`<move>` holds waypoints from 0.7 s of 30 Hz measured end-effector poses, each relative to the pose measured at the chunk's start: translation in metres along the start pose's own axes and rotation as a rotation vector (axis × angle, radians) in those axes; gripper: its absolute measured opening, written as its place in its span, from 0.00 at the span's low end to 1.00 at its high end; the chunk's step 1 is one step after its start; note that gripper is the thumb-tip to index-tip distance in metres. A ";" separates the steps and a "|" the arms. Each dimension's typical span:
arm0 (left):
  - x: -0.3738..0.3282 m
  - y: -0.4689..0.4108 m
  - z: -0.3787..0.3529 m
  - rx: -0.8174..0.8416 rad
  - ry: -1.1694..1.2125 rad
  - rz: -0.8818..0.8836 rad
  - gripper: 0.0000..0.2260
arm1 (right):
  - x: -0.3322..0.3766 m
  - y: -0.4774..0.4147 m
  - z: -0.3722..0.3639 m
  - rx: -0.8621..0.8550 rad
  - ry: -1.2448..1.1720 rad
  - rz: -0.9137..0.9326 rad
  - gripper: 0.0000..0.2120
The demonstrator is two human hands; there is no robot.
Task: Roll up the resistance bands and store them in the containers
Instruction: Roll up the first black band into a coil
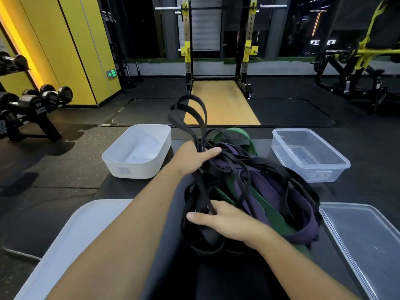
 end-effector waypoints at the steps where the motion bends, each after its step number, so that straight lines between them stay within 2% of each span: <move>1: 0.003 0.000 -0.003 -0.017 -0.002 0.013 0.22 | -0.001 -0.002 -0.001 -0.029 0.024 0.002 0.17; 2: 0.009 -0.002 -0.005 -0.022 -0.015 0.033 0.25 | -0.003 -0.002 -0.002 -0.057 0.035 0.005 0.17; 5: 0.034 0.004 -0.004 -0.021 -0.080 0.246 0.51 | -0.008 -0.005 -0.002 -0.147 0.035 0.010 0.23; 7: 0.047 0.009 0.001 -0.061 -0.137 0.361 0.61 | -0.006 -0.006 0.000 -0.178 0.031 -0.009 0.27; 10: 0.053 0.021 0.006 -0.069 -0.110 0.338 0.55 | 0.001 -0.006 -0.002 -0.165 0.013 -0.058 0.45; 12: 0.062 0.035 0.008 -0.058 -0.071 0.344 0.52 | 0.013 -0.005 -0.006 -0.153 -0.029 -0.024 0.51; 14: 0.067 0.048 0.008 -0.036 -0.046 0.298 0.44 | 0.022 -0.006 -0.014 -0.126 -0.041 0.061 0.52; 16: 0.071 0.049 0.012 -0.071 -0.058 0.218 0.39 | 0.030 -0.001 -0.025 -0.020 0.050 0.110 0.47; 19: 0.087 0.042 0.013 -0.042 -0.043 0.290 0.52 | 0.027 0.014 -0.033 0.113 0.251 0.080 0.47; 21: 0.084 0.044 0.011 -0.038 -0.156 0.323 0.48 | 0.019 0.022 -0.023 0.026 0.421 0.029 0.42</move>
Point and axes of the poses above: each hand's wrist, its own y-axis away from the middle knuckle, its own z-axis out of the back of the hand, x = y × z, the point moved 5 cm from there along -y, towards the middle knuckle, and after that the axes turned 8 degrees about y, right-handed, at the moved point
